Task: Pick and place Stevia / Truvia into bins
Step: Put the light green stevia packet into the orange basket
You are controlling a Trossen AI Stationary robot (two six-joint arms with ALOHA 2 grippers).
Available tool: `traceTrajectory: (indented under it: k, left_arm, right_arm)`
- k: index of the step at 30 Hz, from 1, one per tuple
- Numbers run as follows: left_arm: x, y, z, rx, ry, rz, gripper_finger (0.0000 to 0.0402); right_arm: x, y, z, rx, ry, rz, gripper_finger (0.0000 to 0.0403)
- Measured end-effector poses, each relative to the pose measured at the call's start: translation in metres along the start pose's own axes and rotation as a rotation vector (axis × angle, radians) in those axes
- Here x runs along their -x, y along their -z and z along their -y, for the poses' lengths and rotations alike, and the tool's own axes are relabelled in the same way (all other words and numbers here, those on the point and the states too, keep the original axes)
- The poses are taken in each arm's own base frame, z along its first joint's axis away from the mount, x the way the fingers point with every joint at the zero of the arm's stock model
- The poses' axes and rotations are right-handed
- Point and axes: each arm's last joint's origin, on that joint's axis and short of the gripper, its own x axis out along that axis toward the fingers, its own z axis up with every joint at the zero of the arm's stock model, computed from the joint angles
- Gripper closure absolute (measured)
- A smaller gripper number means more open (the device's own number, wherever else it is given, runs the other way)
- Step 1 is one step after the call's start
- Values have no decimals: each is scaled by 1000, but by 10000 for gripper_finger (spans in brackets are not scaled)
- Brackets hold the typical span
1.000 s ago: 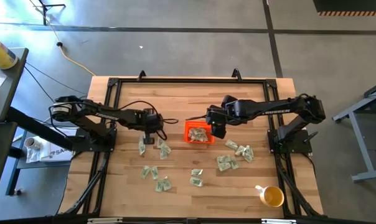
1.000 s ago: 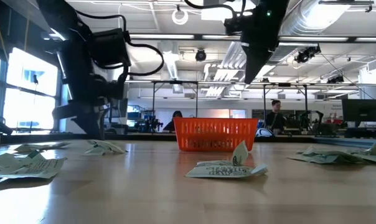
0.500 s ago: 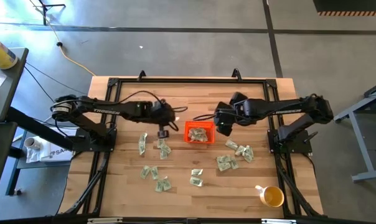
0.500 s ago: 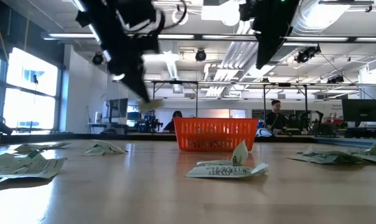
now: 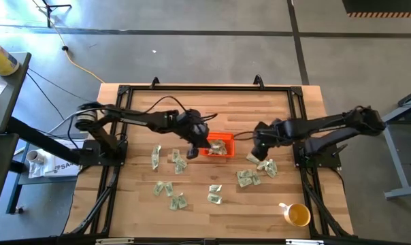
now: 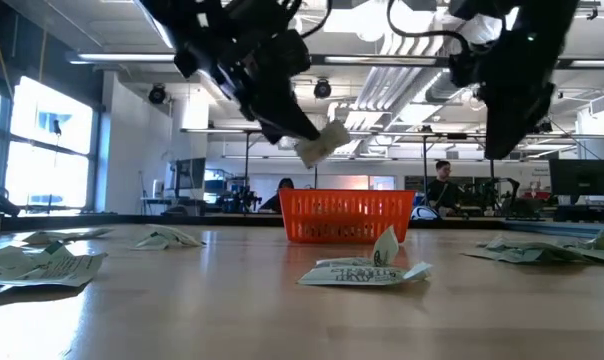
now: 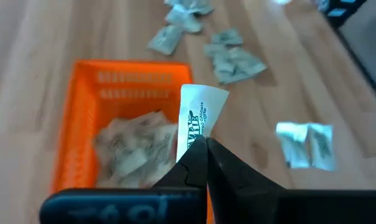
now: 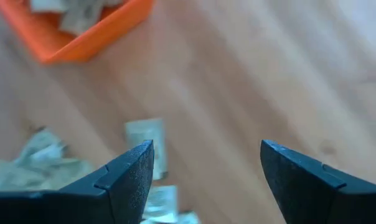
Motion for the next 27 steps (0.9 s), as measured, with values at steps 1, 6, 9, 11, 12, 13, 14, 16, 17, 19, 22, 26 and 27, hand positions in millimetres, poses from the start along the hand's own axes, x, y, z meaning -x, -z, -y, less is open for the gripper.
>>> traceTrajectory:
  k: [1, 6, 9, 11, 12, 13, 14, 16, 17, 19, 22, 26, 27]
  left_arm:
    - [-4, 1, -2, 17, -8, 8, 361]
    - [-21, 12, -10, 111, -100, -36, 328]
    - [-25, 17, -11, 139, -104, -63, 282]
    - [-26, 16, -11, 152, -132, -59, 246]
    - [-25, 16, -12, 161, -145, -59, 227]
    - [-24, 14, -12, 169, -160, -65, 209]
    - [-22, 12, -12, 173, -167, -74, 191]
    - [-11, 0, -10, 175, -195, -82, 162]
    - [-3, -8, -8, 173, -220, -85, 151]
    - [11, -17, -5, 161, -280, -127, 136]
    - [31, -22, 0, 138, -361, -215, 131]
    - [55, -20, 4, 134, -461, -297, 148]
    - [60, -18, 4, 138, -481, -327, 155]
  right_arm:
    - [-3, 5, 0, -15, -32, -1, 121]
    - [-21, 23, -6, -22, -107, -19, 121]
    - [-30, 29, -13, 6, -154, -9, 121]
    - [-34, 33, -17, 51, -166, -3, 121]
    - [-36, 35, -18, 71, -158, -4, 121]
    - [-36, 36, -19, 86, -150, -1, 121]
    - [-37, 36, -20, 99, -143, 5, 121]
    - [-39, 37, -22, 132, -121, 16, 121]
    - [-41, 38, -23, 156, -106, 17, 121]
    - [-45, 38, -25, 204, -82, 21, 121]
    - [-54, 37, -32, 261, -86, 18, 121]
    - [-69, 37, -40, 288, -92, -8, 121]
    - [-73, 38, -41, 292, -83, -18, 121]
